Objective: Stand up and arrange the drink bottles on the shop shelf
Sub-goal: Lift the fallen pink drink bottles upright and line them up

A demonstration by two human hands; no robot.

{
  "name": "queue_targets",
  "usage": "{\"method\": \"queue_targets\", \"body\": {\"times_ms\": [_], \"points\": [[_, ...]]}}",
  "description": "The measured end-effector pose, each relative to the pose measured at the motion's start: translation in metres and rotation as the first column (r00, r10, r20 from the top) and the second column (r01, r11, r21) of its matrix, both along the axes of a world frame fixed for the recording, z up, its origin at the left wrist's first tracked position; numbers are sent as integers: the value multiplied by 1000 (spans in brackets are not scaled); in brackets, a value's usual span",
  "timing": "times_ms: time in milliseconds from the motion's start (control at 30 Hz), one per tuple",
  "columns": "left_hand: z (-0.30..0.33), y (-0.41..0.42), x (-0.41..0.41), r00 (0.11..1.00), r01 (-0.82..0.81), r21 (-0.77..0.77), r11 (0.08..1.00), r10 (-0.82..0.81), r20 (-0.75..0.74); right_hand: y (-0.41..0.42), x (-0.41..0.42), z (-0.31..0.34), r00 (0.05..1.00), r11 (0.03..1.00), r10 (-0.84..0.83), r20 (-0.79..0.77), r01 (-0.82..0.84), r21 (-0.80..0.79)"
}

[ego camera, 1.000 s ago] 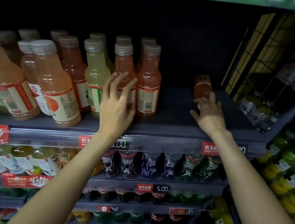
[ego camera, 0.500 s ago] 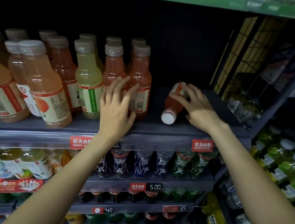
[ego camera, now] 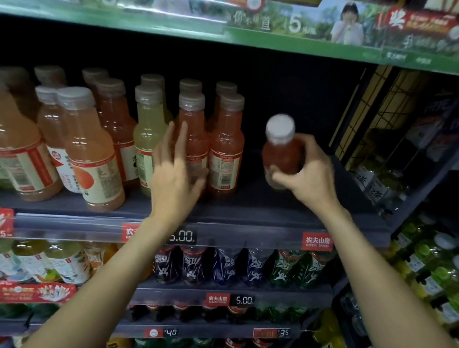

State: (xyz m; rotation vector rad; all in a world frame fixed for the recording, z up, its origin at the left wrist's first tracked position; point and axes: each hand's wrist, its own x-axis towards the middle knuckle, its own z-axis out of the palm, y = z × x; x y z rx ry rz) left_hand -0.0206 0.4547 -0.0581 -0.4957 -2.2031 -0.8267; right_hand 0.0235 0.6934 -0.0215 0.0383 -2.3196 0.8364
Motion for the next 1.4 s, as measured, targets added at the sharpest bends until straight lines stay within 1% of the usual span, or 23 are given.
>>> {"method": "queue_targets", "body": {"times_ms": [67, 133, 167, 233, 300, 433, 600, 667, 767, 833, 900, 1000, 1033, 1100, 1200, 1233, 1300, 1333, 1367, 1400], "points": [[1, 1, -2, 999, -33, -45, 998, 33, -1, -9, -9, 12, 1000, 978, 0, 16, 4, -211], [2, 0, -2, 998, -61, -93, 994, 61, 0, -15, -24, 20, 998, 937, -21, 65, 42, -347], [2, -1, -3, 998, -66, -117, 991, 67, 3, -16, -32, 22, 995, 918, -35, 96, 70, -391], [2, -4, -4, 998, -70, -156, 985, 70, -7, -19, -46, 22, 985, 900, -49, 165, 115, -419], [0, -8, -7, 997, -74, -184, 980, 70, -29, -24, -54, 17, 976, 900, -44, 212, 131, -415], [-5, -9, -10, 999, -38, -175, 984, 33, -31, -33, -54, 7, 981, 915, -46, 191, 118, -386], [-9, -9, -11, 1000, -10, -140, 990, 7, -18, -46, -38, -16, 979, 880, 48, 199, 53, -472], [-9, -10, -12, 1000, 7, -144, 990, -10, -18, -50, -32, -29, 982, 873, 37, 184, 57, -484], [-9, -13, -10, 998, 58, -154, 986, -59, -2, -49, -27, -34, 978, 881, -17, 208, 114, -460], [-8, -18, -10, 995, 102, -144, 984, -101, 13, -47, -23, -30, 971, 908, -51, 235, 143, -393], [-6, -25, -10, 985, 169, -114, 979, -170, 8, -50, -13, -25, 963, 950, -81, 258, 153, -272], [-4, -36, -7, 954, 296, -50, 954, -298, -41, -51, 9, -20, 943, 991, -95, 320, 119, -54], [-2, -39, -4, 947, 317, -32, 948, -319, -50, -49, 18, -17, 932, 996, -88, 351, 94, 1], [2, -44, 1, 945, 324, 12, 946, -323, -54, -45, 31, -12, 924, 998, -59, 377, 40, 58], [4, -44, 9, 957, 289, 48, 956, -288, -24, -43, 36, -1, 947, 999, -33, 319, 19, 49], [2, -42, 11, 964, 266, 53, 963, -267, 16, -42, 35, 3, 956, 1000, -21, 294, 16, 20], [-5, -34, 19, 959, 215, 85, 973, -227, 171, -41, 27, 6, 963, 998, 39, 266, -23, -63], [-9, -29, 23, 943, 187, 115, 976, -211, 257, -40, 21, 5, 963, 994, 74, 261, -50, -99], [-13, -24, 26, 927, 153, 137, 979, -190, 322, -39, 15, 2, 959, 989, 99, 266, -66, -132], [-16, -19, 28, 920, 120, 149, 982, -166, 354, -39, 9, 0, 956, 983, 118, 268, -74, -169]]}}
